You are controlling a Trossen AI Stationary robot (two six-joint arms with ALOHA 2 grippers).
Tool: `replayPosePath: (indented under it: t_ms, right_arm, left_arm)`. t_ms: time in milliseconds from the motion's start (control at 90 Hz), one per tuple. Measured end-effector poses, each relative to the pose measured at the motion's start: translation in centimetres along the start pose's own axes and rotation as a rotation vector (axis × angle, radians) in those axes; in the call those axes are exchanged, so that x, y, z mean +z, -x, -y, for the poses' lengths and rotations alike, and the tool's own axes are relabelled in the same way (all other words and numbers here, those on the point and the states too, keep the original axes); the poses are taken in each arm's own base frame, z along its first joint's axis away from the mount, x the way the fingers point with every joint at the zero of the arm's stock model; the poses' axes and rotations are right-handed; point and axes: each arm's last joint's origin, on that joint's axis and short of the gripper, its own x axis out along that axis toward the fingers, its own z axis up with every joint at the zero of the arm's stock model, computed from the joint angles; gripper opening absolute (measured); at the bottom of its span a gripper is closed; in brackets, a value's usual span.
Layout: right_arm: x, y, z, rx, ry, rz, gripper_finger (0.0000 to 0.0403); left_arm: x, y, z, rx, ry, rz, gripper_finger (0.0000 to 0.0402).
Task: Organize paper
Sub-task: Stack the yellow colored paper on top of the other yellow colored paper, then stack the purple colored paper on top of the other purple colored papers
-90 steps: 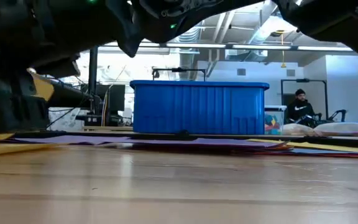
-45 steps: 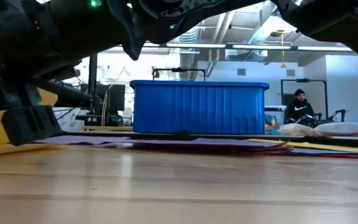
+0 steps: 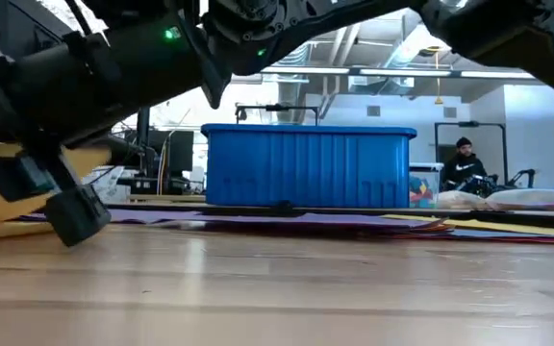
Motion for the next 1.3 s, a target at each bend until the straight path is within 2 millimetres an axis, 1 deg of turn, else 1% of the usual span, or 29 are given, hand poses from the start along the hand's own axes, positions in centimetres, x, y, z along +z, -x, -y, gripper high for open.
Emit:
replayPosePath:
  t_ms: [222,322,433,511,600,678,756,833,922,1067,1211,1300]
  right_arm:
    - [1.4,0.6,-0.2,-0.048,0.048,-0.029,0.0146]
    - [3.0,1.1,-0.2,-0.076,0.051,-0.032,0.0146]
    - [4.4,2.2,-0.7,-0.106,0.085,-0.103,0.0146]
    - [4.2,3.4,-1.5,-0.161,0.136,-0.129,0.0146]
    - [4.1,4.1,-2.2,-0.182,0.159,-0.131,0.0146]
    - [4.5,4.2,-2.0,-0.186,0.139,-0.154,0.0146]
    - [4.3,3.9,-1.5,-0.205,0.132,-0.158,0.0146]
    - [3.9,3.8,-1.8,-0.187,0.125,-0.131,0.0146]
    - [3.8,3.8,-2.1,-0.164,0.106,-0.137,0.0146]
    - [3.9,4.0,-1.2,-0.246,0.114,-0.145,0.0146]
    - [3.3,4.2,-2.2,-0.206,0.104,-0.144,0.0146]
    - [2.6,4.1,-2.2,-0.207,0.103,-0.16,0.0146]
  left_arm:
    - [-0.1,0.0,-0.1,0.009,-0.008,-0.01,0.0061]
    - [-0.1,0.0,-0.1,0.01,-0.008,-0.012,0.0061]
    - [-0.1,0.0,-0.1,0.011,-0.001,-0.012,0.0061]
    - [-0.1,0.0,-0.1,0.012,0.0,-0.013,0.0061]
    - [-0.2,0.0,-0.1,0.014,-0.001,-0.016,0.0061]
    - [-0.2,0.0,-0.1,0.014,0.0,-0.016,0.0061]
    - [-0.2,0.0,-0.1,0.014,0.0,-0.016,0.0061]
    - [-0.2,0.0,-0.1,0.015,0.0,-0.017,0.0061]
    - [-0.2,0.0,-0.1,0.014,0.0,-0.016,0.0061]
    - [-0.1,-0.1,-0.1,0.018,0.005,-0.02,0.0061]
    - [-0.2,-0.1,-0.1,0.022,0.006,-0.026,0.0061]
    - [-0.2,-0.1,-0.1,0.022,0.022,-0.025,0.0061]
